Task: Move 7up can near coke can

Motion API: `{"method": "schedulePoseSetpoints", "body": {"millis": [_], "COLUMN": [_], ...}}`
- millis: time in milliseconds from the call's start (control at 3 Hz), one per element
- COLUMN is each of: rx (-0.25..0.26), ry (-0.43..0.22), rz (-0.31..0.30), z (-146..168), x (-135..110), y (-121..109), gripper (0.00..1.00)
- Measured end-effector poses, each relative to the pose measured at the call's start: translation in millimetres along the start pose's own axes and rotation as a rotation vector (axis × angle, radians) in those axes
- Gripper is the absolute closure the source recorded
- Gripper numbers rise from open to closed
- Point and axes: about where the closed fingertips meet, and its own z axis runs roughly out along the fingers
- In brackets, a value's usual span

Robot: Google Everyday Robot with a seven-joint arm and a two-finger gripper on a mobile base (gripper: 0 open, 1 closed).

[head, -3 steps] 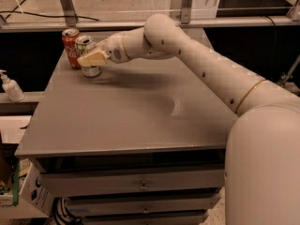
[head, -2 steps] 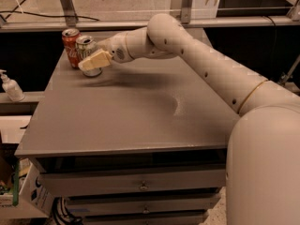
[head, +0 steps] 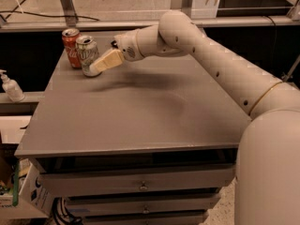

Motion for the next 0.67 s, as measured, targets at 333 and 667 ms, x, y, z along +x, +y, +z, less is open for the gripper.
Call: {"method": "schedulePoseSetpoints", "body": {"millis": [333, 667], "rx": [0.023, 0.063], "ry": [0.022, 0.050], "rz": [-0.006, 0.001], "z": [-42, -97], "x": [12, 28], "y": [-11, -27], "gripper": [0.00, 0.00]}}
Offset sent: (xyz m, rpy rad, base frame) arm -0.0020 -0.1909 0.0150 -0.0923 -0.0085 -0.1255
